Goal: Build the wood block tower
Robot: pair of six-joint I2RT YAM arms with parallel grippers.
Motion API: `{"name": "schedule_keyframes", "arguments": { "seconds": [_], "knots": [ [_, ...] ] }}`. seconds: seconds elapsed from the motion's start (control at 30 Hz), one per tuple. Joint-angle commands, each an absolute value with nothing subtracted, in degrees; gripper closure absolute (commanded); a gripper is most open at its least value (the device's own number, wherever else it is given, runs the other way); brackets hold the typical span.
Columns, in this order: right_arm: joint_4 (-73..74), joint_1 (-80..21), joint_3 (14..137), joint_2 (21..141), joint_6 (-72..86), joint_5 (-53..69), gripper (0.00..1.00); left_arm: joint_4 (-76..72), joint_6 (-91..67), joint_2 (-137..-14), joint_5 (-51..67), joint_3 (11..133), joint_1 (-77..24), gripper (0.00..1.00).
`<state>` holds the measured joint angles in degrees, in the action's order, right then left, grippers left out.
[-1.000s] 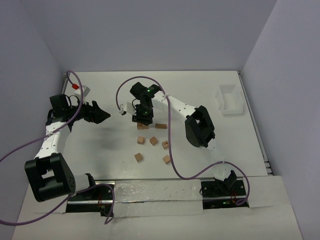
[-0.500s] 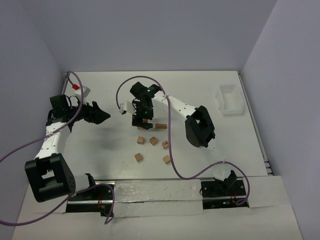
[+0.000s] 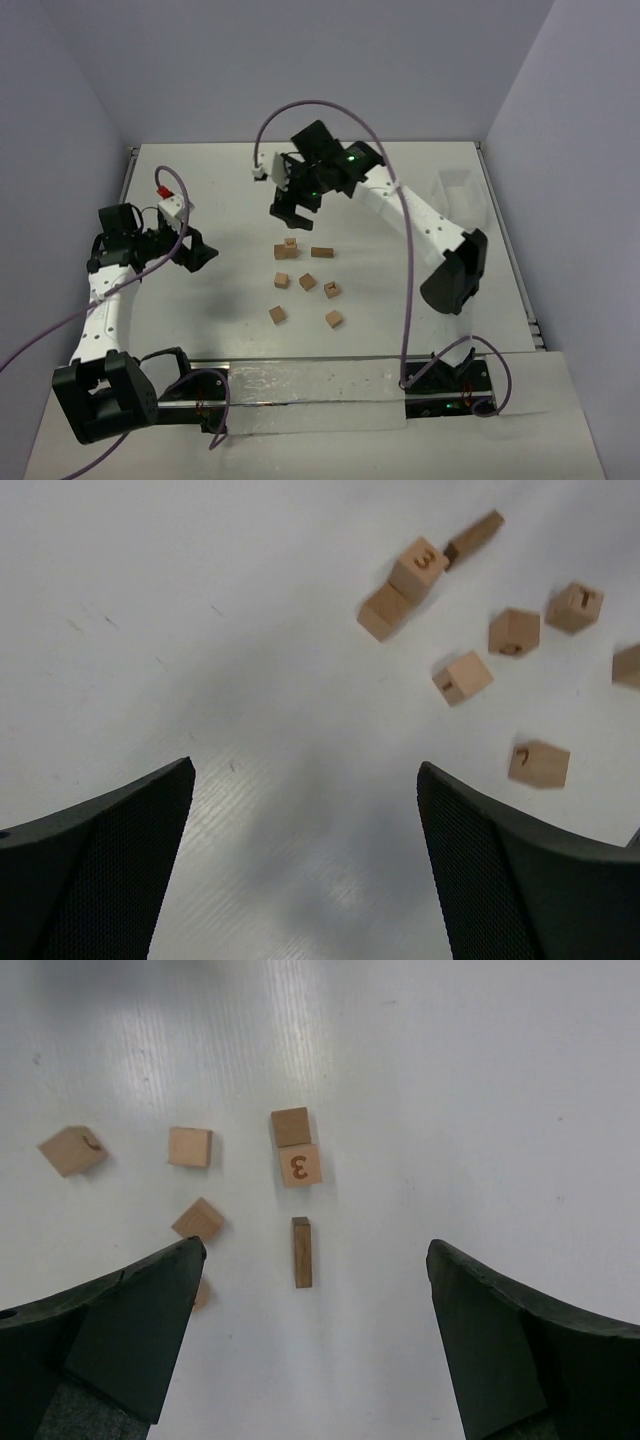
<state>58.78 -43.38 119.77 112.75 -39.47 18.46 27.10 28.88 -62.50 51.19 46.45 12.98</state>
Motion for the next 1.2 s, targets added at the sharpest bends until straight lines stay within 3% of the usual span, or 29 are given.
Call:
{"name": "schedule_keyframes", "arguments": {
  "seconds": [0.0, 0.23, 0.57, 0.73, 1.17],
  "knots": [
    [53.2, -35.8, 111.9, 102.2, -29.8, 26.1, 0.0, 40.2, 48.5, -60.2, 50.7, 45.4, 8.5, 0.03],
    [47.1, -23.3, 93.0, 92.0, -22.8, 30.6, 0.0, 34.9, 45.0, -55.8, 30.9, 36.1, -18.4, 0.06],
    [44.1, -17.8, 81.6, 86.0, -21.9, 31.7, 0.0, 31.7, 32.4, -65.4, 22.9, 35.5, -35.7, 0.09],
    [44.1, -17.3, 81.5, 86.9, -22.1, 32.7, 0.0, 29.0, 26.7, -68.2, 18.6, 35.4, -40.9, 0.13],
    [44.4, -17.1, 81.2, 88.6, -23.0, 32.7, 0.0, 25.6, 20.3, -76.0, 14.6, 39.6, -43.2, 0.18]
  ]
}}
